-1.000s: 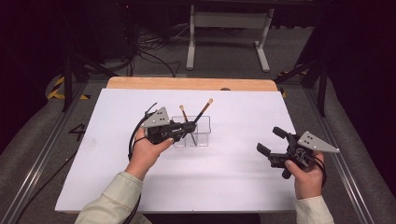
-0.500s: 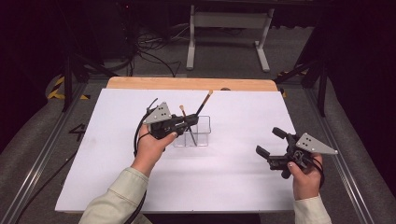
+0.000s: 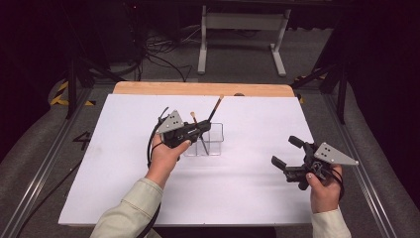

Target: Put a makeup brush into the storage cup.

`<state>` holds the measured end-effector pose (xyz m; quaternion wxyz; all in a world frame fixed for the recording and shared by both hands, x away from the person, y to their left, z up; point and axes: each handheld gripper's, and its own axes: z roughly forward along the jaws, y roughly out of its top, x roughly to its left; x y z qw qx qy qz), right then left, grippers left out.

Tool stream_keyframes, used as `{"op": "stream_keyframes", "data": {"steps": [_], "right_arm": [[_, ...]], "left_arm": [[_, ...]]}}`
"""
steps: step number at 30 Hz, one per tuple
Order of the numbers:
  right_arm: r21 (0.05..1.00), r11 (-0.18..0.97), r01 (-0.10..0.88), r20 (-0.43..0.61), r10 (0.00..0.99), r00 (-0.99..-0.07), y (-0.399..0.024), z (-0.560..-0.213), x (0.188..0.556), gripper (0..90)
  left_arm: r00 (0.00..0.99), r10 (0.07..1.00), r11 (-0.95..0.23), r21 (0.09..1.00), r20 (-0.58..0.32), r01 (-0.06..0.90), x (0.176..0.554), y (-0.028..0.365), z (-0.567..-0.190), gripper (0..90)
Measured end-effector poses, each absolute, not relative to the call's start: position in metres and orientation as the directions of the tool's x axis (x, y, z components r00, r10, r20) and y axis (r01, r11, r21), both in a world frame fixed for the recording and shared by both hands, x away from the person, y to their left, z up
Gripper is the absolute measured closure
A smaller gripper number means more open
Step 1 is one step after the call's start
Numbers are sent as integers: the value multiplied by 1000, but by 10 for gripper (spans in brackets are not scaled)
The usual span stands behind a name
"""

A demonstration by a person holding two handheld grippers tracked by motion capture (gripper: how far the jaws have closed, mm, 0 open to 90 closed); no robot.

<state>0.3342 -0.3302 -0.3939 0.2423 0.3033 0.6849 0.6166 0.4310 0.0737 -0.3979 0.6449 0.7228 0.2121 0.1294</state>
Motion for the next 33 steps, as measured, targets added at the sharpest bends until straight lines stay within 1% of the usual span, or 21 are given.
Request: {"op": "stream_keyframes", "data": {"steps": [6,9,22,29,33], "right_arm": [[991,62,116,38,707,-706,-329,-394,334,8],[991,63,117,38,706,-708,-329,-395,334,8],[991,63,118,41,695,-717,-327,-396,334,8],[991,65,120,42,691,-721,-326,-396,334,8],[991,62,119,44,691,-722,-327,-396,334,8]], "left_arm": [[864,492,-53,987,-109,154,434,75,-406,834],[860,501,-55,988,-98,145,435,75,-409,834],[840,531,-29,988,-111,150,437,78,-416,834],[838,533,-30,987,-116,155,437,77,-418,833],[840,534,-57,987,-96,148,435,78,-416,833]]}}
